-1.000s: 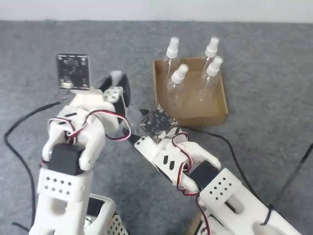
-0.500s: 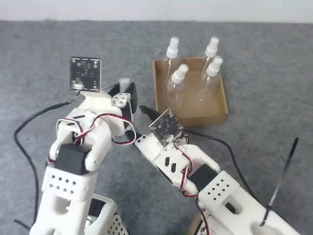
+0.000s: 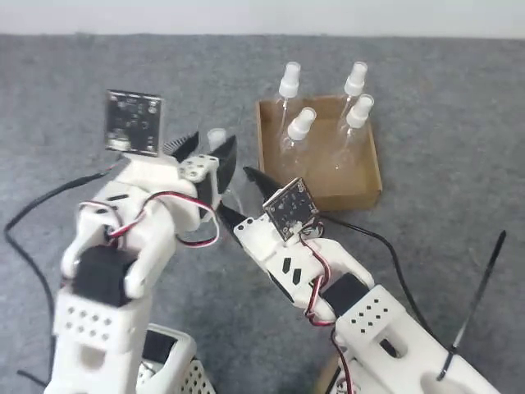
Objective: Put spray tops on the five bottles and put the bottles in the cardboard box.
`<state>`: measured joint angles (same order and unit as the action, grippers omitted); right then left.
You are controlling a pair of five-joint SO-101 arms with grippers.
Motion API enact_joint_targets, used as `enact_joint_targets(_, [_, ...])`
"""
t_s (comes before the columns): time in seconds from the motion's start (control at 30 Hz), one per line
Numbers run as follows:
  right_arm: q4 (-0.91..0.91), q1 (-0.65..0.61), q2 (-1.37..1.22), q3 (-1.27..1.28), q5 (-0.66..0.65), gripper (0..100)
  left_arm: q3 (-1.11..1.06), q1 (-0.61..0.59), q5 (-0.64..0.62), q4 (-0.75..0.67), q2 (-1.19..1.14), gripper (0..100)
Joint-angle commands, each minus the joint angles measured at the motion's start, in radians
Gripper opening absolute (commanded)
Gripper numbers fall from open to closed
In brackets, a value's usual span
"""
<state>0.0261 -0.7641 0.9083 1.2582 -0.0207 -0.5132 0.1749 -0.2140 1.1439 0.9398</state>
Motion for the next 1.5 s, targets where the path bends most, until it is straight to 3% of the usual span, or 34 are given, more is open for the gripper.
enact_joint_targets(0.0, [-0.025, 0.007, 0.038, -0.02, 0.008, 0.6, 0.157, -0.055, 0.011, 0.014, 0.006, 17])
enact_joint_targets(0.13, [-0.025, 0.007, 0.038, -0.02, 0.008, 0.6, 0.153, -0.137, 0.011, -0.097, -0.006, 17])
enact_joint_targets(0.53, [-0.024, 0.007, 0.038, -0.018, 0.008, 0.6, 0.044, -0.138, 0.068, -0.121, -0.189, 17])
enact_joint_targets(0.8, [-0.024, 0.007, 0.038, -0.018, 0.008, 0.6, -0.127, -0.094, 0.124, -0.129, -0.058, 17])
enact_joint_targets(1.1, [-0.024, 0.012, 0.036, -0.018, 0.006, 0.6, -0.01, -0.095, 0.126, -0.005, 0.087, 17])
enact_joint_targets(1.33, [-0.024, 0.013, 0.036, -0.018, 0.006, 0.6, -0.062, -0.296, 0.12, -0.002, 0.183, 17])
enact_joint_targets(1.47, [-0.01, 0.039, 0.036, -0.028, 0.006, 0.6, -0.26, -0.296, 0.127, -0.034, 0.241, 17])
